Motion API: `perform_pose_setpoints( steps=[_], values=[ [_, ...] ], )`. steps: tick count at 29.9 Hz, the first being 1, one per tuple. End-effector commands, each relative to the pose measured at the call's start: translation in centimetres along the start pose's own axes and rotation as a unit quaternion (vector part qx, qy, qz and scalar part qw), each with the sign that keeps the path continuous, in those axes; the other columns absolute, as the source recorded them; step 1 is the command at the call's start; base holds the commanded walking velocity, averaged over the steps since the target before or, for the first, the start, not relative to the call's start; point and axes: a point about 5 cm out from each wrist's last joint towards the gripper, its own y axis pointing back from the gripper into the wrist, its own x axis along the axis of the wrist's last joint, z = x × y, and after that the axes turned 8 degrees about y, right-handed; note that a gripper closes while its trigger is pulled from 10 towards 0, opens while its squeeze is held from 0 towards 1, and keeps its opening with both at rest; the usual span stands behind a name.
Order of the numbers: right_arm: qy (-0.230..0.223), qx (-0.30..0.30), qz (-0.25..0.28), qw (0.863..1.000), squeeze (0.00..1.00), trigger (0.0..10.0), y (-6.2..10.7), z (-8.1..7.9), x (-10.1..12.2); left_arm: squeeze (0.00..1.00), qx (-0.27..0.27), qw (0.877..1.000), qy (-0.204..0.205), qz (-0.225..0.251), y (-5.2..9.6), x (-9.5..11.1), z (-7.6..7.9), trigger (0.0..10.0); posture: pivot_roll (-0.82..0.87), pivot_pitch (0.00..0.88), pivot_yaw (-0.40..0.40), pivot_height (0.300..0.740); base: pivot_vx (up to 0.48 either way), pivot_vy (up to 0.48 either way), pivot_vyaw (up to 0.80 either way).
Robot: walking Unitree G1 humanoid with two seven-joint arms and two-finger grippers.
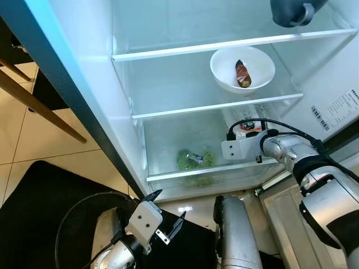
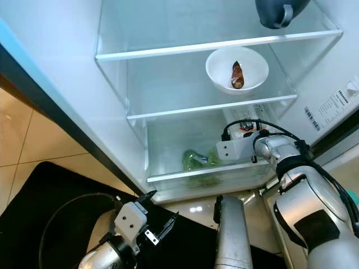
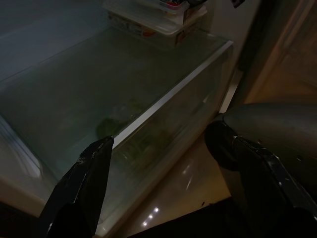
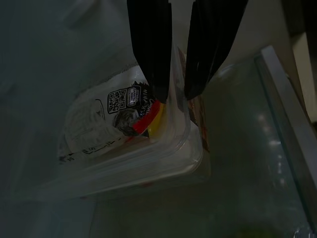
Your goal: Restocking fridge
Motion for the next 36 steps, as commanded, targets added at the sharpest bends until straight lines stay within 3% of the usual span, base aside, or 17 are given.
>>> perform_pose_setpoints(
  steps=[1, 6, 7, 19, 20, 21, 22, 23, 26, 28, 29, 30, 36],
  values=[
    [-0.013, 0.01, -0.003, 1.0, 0.0, 10.0, 0.1, -0.7, -0.4, 0.0, -0.009, 1.0, 0.001, -0.024, 0.9, -0.7, 0.3, 10.0, 0.06, 0.417, 0.033, 0.384, 0.0, 0.0, 0.0],
    [-0.02, 0.005, 0.002, 1.0, 0.0, 10.0, 0.1, -0.3, -0.3, 0.0, -0.009, 1.0, 0.001, -0.025, 0.9, -0.7, 0.3, 10.0, 0.06, 0.419, 0.034, 0.384, 0.0, 0.0, 0.0],
    [-0.013, 0.003, 0.004, 1.0, 0.04, 10.0, 0.1, -0.2, -0.2, 0.0, -0.009, 1.0, 0.001, -0.025, 0.9, -0.7, 0.3, 10.0, 0.06, 0.42, 0.034, 0.384, 0.0, 0.0, 0.0],
    [0.014, -0.005, 0.005, 1.0, 0.04, 10.0, 0.0, 0.1, 0.0, 0.0, -0.01, 1.0, 0.0, -0.024, 0.9, -0.5, 0.4, 10.0, 0.06, 0.422, 0.034, 0.384, 0.0, 0.0, 0.0],
    [0.015, -0.005, 0.002, 1.0, 0.09, 10.0, 0.0, 0.1, 0.0, 0.0, -0.01, 1.0, 0.0, -0.025, 0.9, -0.5, 0.4, 10.0, 0.06, 0.422, 0.033, 0.384, 0.0, 0.0, 0.0],
    [0.016, -0.005, 0.002, 1.0, 0.51, 10.0, 0.0, 0.1, 0.0, 0.0, -0.01, 1.0, 0.0, -0.024, 0.9, -0.5, 0.4, 10.0, 0.06, 0.422, 0.032, 0.384, 0.0, 0.0, 0.0],
    [0.016, -0.005, 0.002, 1.0, 0.51, 10.0, 0.0, 0.1, 0.0, 0.0, -0.01, 1.0, 0.0, -0.024, 0.9, -0.5, 0.4, 10.0, 0.06, 0.422, 0.032, 0.384, 0.0, 0.0, 0.0],
    [0.015, -0.007, 0.002, 1.0, 0.82, 10.0, 0.0, 0.2, 0.0, 0.0, -0.01, 1.0, 0.0, -0.024, 0.9, -0.5, 0.4, 10.0, 0.06, 0.423, 0.031, 0.384, 0.0, 0.0, 0.0],
    [0.016, -0.009, 0.002, 1.0, 0.8, 10.0, 0.0, 0.2, 0.0, 0.0, -0.01, 1.0, 0.0, -0.024, 0.9, -0.5, 0.4, 10.0, 0.06, 0.422, 0.031, 0.384, 0.0, 0.0, 0.0],
    [0.021, -0.014, 0.001, 1.0, 0.61, 10.0, 0.0, 0.4, 0.0, 0.0, -0.009, 1.0, 0.0, -0.024, 0.9, -0.5, 0.4, 10.0, 0.06, 0.422, 0.031, 0.384, 0.0, 0.0, 0.0],
    [0.021, -0.016, 0.001, 1.0, 0.61, 10.0, 0.0, 0.4, 0.0, 0.0, -0.009, 1.0, 0.0, -0.024, 0.9, -0.5, 0.4, 10.0, 0.06, 0.421, 0.031, 0.384, 0.0, 0.0, 0.0],
    [0.017, -0.019, 0.001, 1.0, 0.0, 10.0, 0.1, 0.7, 0.0, 0.0, -0.009, 1.0, 0.0, -0.024, 0.8, -0.5, 0.3, 10.0, 0.06, 0.42, 0.029, 0.384, 0.0, 0.0, 0.0],
    [-0.011, -0.031, 0.013, 0.999, 0.0, 10.0, 0.3, 1.7, 0.0, 0.0, -0.008, 1.0, -0.001, -0.023, 0.6, -0.6, 0.2, 10.0, 0.06, 0.403, 0.025, 0.384, 0.0, 0.0, 0.0]
  ],
)
